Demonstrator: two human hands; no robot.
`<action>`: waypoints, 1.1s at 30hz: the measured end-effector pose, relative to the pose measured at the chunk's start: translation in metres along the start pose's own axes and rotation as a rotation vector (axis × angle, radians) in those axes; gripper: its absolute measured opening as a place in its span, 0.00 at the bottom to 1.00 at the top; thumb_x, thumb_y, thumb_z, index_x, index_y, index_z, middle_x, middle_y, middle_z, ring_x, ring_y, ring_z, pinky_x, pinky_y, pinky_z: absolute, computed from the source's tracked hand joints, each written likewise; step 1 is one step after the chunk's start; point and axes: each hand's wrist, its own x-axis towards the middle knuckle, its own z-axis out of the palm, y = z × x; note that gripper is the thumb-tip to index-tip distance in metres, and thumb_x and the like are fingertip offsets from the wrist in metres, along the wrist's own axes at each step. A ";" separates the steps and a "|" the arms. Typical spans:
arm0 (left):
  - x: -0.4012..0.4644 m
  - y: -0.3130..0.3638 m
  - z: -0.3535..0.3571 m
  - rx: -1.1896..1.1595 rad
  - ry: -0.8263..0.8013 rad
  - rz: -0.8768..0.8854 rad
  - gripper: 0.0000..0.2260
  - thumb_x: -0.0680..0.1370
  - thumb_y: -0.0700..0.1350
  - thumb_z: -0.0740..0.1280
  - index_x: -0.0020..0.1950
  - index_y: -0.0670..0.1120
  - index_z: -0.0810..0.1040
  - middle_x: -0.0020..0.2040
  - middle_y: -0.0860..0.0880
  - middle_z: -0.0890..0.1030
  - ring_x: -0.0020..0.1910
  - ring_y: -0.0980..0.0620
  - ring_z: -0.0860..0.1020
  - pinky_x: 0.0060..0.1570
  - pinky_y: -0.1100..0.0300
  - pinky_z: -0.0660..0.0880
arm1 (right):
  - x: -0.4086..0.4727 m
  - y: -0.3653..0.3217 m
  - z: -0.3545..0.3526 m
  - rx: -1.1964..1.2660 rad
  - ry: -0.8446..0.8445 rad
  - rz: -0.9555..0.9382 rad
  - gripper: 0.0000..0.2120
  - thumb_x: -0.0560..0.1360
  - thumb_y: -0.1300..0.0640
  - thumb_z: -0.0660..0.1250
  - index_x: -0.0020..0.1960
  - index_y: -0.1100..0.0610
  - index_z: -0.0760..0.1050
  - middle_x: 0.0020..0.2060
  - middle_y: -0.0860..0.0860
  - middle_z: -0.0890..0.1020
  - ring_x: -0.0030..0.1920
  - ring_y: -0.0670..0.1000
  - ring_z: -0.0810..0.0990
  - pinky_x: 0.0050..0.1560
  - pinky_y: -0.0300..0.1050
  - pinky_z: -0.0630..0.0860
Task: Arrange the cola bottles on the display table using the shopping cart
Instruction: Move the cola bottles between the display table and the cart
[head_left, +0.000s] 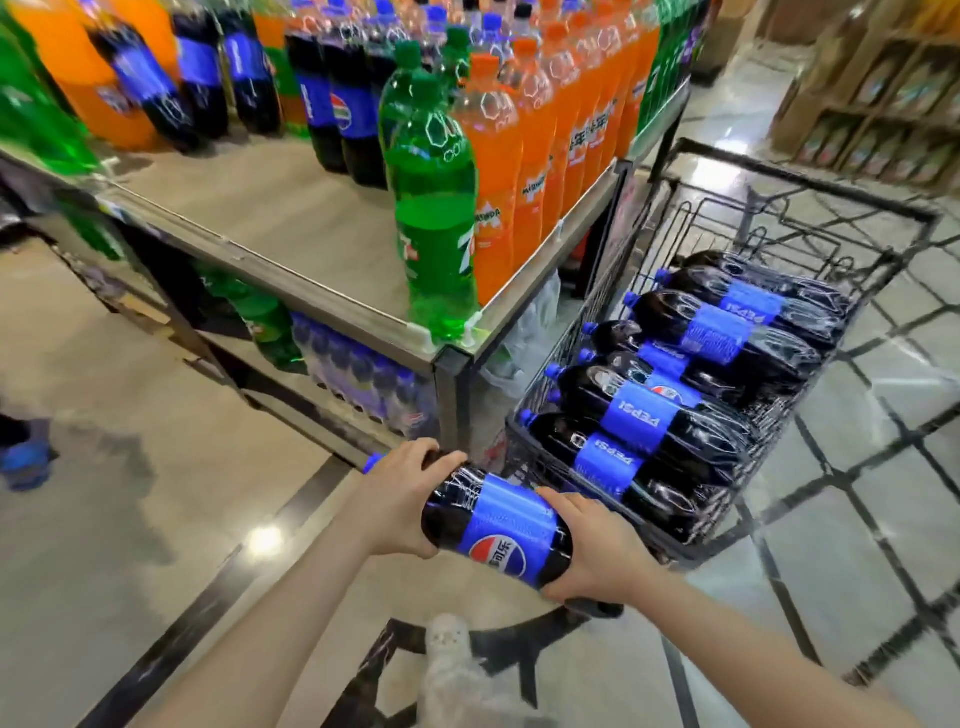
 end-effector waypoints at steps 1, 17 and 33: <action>0.002 -0.012 -0.001 0.006 -0.005 0.005 0.46 0.56 0.60 0.73 0.73 0.52 0.65 0.63 0.48 0.70 0.59 0.48 0.72 0.58 0.54 0.74 | 0.010 -0.006 0.002 0.009 -0.002 0.002 0.55 0.52 0.32 0.67 0.75 0.43 0.51 0.65 0.46 0.71 0.63 0.52 0.72 0.60 0.51 0.72; 0.049 -0.205 -0.046 -0.022 -0.070 0.087 0.44 0.56 0.58 0.74 0.71 0.54 0.67 0.61 0.50 0.72 0.56 0.48 0.74 0.54 0.56 0.73 | 0.175 -0.116 0.010 0.112 -0.035 0.082 0.54 0.52 0.31 0.68 0.74 0.41 0.52 0.63 0.44 0.71 0.61 0.51 0.73 0.60 0.49 0.72; 0.079 -0.430 -0.157 0.079 0.036 0.335 0.47 0.58 0.71 0.71 0.71 0.49 0.70 0.59 0.42 0.74 0.54 0.41 0.75 0.53 0.49 0.75 | 0.309 -0.305 -0.024 0.108 0.177 0.258 0.56 0.52 0.31 0.69 0.75 0.44 0.53 0.67 0.45 0.69 0.66 0.51 0.70 0.64 0.52 0.70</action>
